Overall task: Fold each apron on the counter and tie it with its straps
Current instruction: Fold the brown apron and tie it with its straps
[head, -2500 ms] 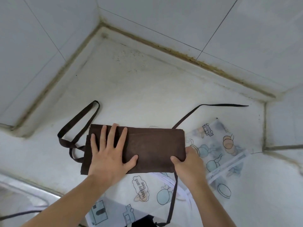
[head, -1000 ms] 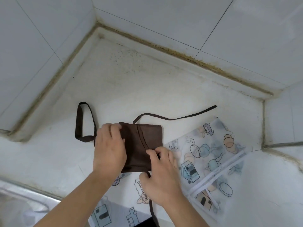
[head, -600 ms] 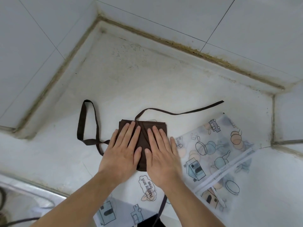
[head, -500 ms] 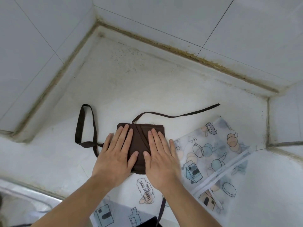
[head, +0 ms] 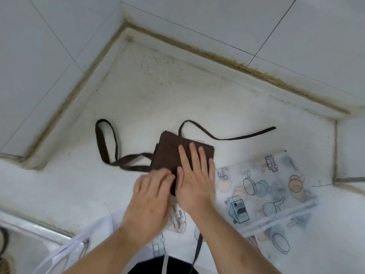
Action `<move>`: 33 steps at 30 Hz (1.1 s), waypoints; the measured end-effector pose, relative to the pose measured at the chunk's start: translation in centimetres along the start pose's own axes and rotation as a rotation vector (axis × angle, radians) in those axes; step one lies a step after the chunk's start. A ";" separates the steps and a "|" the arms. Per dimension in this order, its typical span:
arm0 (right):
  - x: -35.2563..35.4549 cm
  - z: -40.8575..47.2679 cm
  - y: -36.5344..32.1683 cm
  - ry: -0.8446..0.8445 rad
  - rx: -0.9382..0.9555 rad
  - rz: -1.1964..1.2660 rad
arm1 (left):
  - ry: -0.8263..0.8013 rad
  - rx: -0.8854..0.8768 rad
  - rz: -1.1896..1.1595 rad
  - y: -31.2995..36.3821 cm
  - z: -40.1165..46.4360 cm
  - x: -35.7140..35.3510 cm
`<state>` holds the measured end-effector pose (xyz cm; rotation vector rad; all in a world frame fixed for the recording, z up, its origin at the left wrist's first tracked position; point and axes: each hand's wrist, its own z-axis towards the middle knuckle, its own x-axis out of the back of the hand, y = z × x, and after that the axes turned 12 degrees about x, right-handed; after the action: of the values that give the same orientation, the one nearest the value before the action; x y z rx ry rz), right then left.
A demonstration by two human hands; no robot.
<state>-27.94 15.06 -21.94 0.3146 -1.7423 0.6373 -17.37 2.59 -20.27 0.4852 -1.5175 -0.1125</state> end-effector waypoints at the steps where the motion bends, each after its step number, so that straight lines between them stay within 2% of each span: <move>1: 0.0 1.0 0.2 0.016 -0.038 0.000 | -0.003 -0.054 -0.038 0.7 -1.0 -0.2; 4: 0.8 3.1 1.5 -0.016 -0.041 0.033 | -0.094 -0.057 -0.067 1.2 -2.9 -1.6; 9: 3.3 2.8 3.8 -0.129 0.144 0.111 | -0.145 -0.096 0.103 -0.3 -1.8 -2.7; 12: 3.9 1.6 3.7 0.019 0.258 0.023 | -0.189 -0.101 0.105 -0.4 -1.0 -2.5; 14: 4.1 1.1 3.4 0.098 0.308 -0.023 | -0.214 -0.096 0.040 -0.5 -0.5 -1.9; 18: 3.8 0.1 2.7 0.053 0.333 -0.125 | -0.248 -0.071 -0.184 -0.9 0.4 -0.8; 20: 3.6 0.0 2.9 0.100 0.339 -0.165 | -0.266 -0.029 -0.259 -1.2 0.8 -0.4; 26: 5.3 -3.4 3.8 0.235 0.401 -0.142 | -0.313 0.113 -0.440 -1.9 2.1 0.5; 28: 5.8 -5.8 4.4 0.179 0.446 -0.126 | -0.271 0.212 -0.481 -2.1 2.3 0.6; 31: 6.0 -8.3 5.7 -0.023 0.458 -0.106 | -0.141 0.399 -0.524 -2.2 2.0 1.6; 33: 6.5 -9.1 6.0 -0.150 0.407 -0.039 | -0.078 0.403 -0.514 -1.5 1.9 2.8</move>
<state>-25.52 25.95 -15.77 0.6916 -1.7346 0.9613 -18.65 -0.19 -18.29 1.2020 -1.4638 -0.2275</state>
